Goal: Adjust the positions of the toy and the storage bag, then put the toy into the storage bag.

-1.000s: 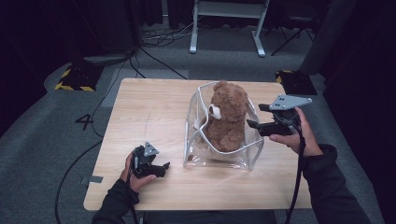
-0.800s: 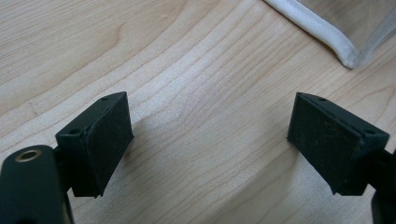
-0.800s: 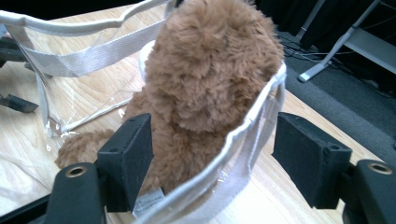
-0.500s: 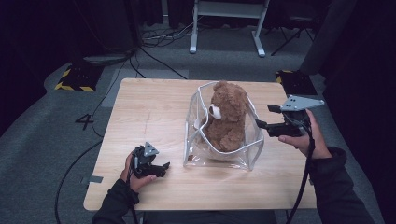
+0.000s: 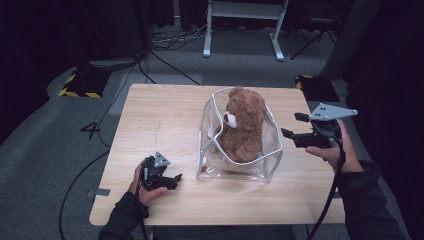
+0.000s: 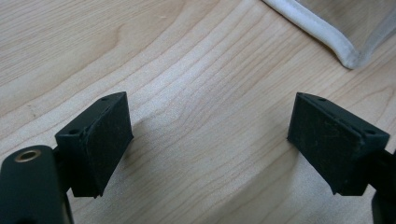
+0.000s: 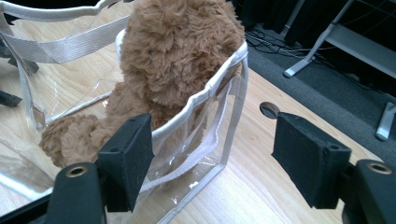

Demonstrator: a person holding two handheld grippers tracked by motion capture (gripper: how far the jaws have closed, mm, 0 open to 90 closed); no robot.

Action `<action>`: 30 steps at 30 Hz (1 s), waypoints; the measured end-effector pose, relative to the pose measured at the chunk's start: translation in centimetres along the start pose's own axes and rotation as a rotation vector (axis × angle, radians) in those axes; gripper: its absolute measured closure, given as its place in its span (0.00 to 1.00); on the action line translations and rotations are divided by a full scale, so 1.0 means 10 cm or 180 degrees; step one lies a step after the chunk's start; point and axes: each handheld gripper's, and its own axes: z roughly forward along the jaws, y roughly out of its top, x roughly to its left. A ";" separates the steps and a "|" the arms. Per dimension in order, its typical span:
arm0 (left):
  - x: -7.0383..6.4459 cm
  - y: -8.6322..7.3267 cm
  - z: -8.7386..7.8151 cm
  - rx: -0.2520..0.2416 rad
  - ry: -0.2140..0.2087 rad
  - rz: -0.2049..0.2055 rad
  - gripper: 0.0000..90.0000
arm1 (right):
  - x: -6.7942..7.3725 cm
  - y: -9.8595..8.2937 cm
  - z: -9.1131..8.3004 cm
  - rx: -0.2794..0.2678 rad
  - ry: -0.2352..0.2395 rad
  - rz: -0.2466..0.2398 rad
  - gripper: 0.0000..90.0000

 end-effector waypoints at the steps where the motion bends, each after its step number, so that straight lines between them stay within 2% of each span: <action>1: 0.00 0.00 0.00 -0.0001 0.0000 0.0000 0.15 | 0.00 -0.01 -0.01 -0.0001 -0.0010 -0.0007 0.32; 7: 0.00 0.00 0.00 -0.0001 -0.0001 0.0000 0.15 | -0.05 -0.09 -0.02 0.0070 -0.0081 0.0018 0.32; 16: 0.00 0.00 0.00 -0.0001 0.0000 0.0001 0.15 | -0.10 -0.25 0.01 0.0152 -0.0112 0.0058 0.32; 30: 0.00 0.00 0.00 -0.0002 -0.0003 0.0002 0.15 | -0.16 -0.56 0.17 0.0364 -0.0146 0.0075 0.31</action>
